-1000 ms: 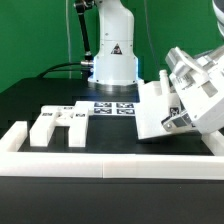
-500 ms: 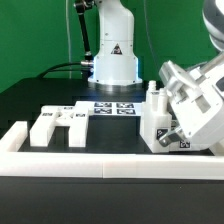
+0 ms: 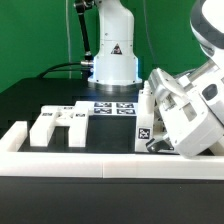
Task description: Assemble chair
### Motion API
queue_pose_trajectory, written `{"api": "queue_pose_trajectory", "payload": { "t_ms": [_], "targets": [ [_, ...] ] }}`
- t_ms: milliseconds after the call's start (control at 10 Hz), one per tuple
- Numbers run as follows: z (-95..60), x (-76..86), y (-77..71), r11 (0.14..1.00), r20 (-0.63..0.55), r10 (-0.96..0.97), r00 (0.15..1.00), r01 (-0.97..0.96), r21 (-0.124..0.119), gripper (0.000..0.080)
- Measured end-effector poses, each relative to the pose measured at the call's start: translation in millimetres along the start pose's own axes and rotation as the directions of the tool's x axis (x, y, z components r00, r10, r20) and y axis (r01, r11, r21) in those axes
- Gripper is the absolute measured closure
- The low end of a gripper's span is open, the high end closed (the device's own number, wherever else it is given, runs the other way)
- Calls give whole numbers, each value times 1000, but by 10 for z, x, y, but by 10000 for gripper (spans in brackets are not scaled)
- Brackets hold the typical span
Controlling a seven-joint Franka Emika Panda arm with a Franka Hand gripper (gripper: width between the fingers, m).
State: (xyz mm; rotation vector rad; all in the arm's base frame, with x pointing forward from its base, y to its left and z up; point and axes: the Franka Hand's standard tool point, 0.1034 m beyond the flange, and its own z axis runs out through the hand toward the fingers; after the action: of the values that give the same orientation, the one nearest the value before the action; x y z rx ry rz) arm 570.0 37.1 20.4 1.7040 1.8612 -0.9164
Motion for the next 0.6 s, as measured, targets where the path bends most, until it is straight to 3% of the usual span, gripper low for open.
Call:
{"api": "queue_pose_trajectory", "payload": {
  "t_ms": [300,600],
  "targets": [
    [-156,93,8,1000,5,-9,1000,9,-14,151],
    [-152,98,4,1000,6,-11,1000,11,-14,151]
  ]
}}
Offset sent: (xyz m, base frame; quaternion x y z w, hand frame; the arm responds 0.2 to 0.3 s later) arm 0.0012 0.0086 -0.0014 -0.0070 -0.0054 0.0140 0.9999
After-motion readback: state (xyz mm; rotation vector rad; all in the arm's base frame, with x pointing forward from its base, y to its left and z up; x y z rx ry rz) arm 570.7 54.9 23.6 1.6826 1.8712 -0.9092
